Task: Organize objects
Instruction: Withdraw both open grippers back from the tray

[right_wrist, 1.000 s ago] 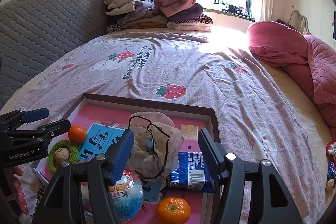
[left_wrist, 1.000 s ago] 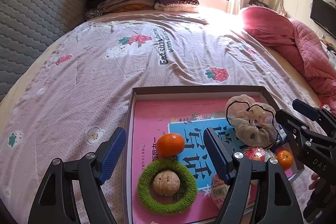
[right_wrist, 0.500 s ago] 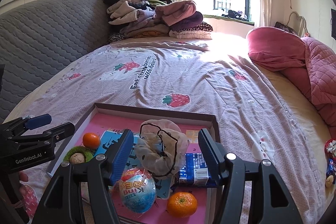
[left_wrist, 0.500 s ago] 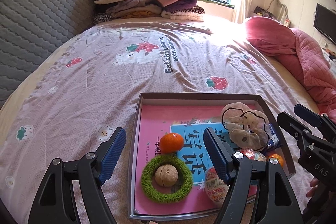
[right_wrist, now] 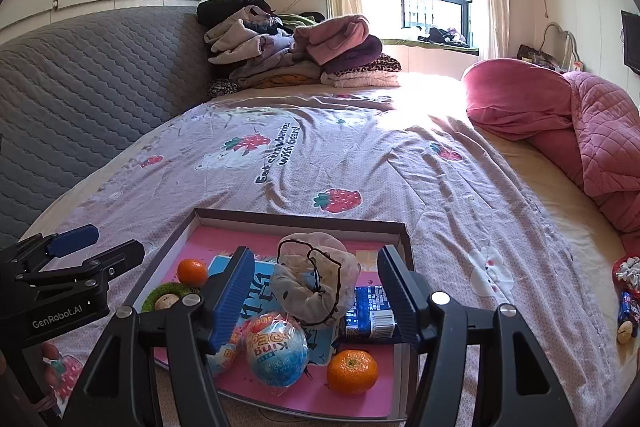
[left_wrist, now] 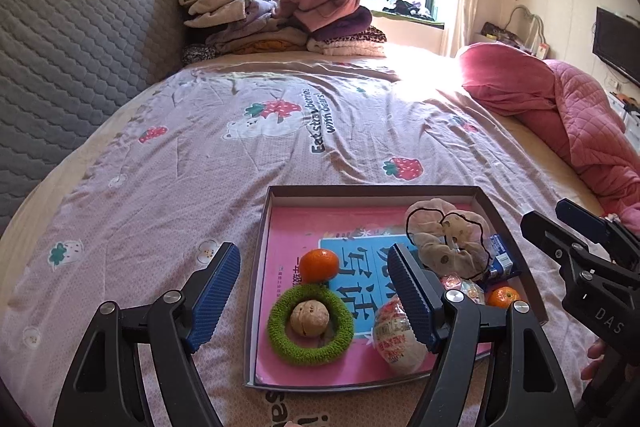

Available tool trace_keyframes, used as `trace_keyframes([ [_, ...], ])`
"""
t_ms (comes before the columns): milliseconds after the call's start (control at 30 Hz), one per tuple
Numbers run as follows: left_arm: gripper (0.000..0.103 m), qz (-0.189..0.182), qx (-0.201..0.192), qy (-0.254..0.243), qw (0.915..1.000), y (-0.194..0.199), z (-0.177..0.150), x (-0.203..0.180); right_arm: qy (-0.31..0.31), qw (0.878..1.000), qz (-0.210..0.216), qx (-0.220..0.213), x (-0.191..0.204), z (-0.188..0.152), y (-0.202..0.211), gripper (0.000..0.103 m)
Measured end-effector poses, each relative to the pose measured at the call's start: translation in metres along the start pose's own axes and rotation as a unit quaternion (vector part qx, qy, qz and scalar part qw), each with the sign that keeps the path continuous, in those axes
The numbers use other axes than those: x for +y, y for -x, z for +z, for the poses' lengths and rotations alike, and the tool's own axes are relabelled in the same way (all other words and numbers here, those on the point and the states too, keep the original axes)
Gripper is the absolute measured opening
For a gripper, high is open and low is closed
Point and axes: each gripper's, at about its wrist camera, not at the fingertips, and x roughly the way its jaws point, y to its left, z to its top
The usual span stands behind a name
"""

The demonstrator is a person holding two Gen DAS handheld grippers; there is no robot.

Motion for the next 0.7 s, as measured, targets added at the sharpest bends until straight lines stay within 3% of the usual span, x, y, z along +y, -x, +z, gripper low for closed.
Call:
trace_keyframes([
  [700, 0.077, 0.0, -0.016, 0.008, 0.9998, 0.048, -0.019, -0.003, -0.004, 1.0, 0.003, -0.003, 0.005, -0.018, 0.035, 0.064],
])
